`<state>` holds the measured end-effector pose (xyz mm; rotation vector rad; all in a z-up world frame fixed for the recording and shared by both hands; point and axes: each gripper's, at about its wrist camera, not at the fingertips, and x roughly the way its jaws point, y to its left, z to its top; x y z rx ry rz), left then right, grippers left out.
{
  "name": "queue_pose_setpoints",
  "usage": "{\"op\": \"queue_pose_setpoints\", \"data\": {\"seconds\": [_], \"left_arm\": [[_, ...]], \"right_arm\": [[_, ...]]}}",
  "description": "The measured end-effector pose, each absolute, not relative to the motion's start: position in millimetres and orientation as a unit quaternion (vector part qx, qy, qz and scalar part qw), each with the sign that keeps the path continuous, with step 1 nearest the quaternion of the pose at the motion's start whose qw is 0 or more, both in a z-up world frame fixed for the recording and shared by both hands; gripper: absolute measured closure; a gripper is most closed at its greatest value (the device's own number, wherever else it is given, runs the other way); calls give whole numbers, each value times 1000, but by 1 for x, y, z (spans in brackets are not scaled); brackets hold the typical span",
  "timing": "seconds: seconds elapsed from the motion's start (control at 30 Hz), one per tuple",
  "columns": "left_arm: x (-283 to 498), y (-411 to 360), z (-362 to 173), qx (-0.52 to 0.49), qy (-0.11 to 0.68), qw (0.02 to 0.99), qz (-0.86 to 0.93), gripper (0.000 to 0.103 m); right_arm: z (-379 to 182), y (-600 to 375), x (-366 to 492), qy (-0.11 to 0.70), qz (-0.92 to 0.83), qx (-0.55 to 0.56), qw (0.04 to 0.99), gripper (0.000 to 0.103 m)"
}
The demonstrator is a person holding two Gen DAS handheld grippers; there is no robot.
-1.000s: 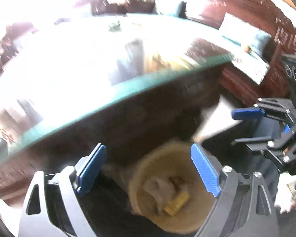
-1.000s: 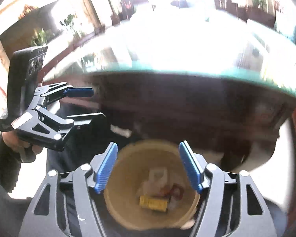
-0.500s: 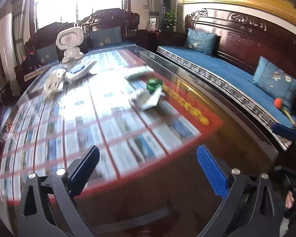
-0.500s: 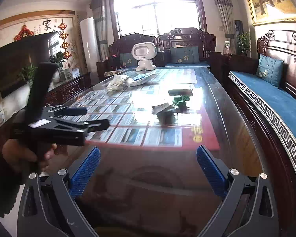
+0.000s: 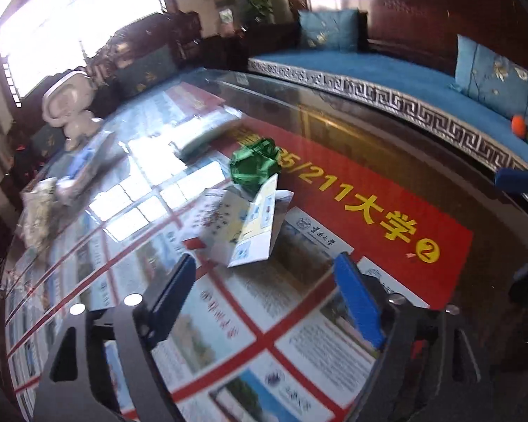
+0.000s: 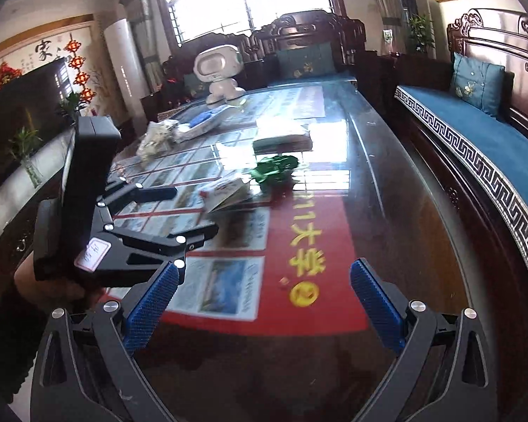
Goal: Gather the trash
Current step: 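Grasp the white printed leaflet with the left tool while the right tool grasps the green cloth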
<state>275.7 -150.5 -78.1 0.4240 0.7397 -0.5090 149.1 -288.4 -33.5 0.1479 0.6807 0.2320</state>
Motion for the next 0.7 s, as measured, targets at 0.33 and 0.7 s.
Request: {"op": "queue_pose_setpoints", "data": {"seconds": [0.33,0.7], "left_arm": [[313,-172,-102,249,373,861,-239,43],[339,-155,-102,183,417,851,-262,92]], "right_arm": [[-32,-303,184,336,111,59,933,8],[-36,-297,220,362,129,53,922,8]]}}
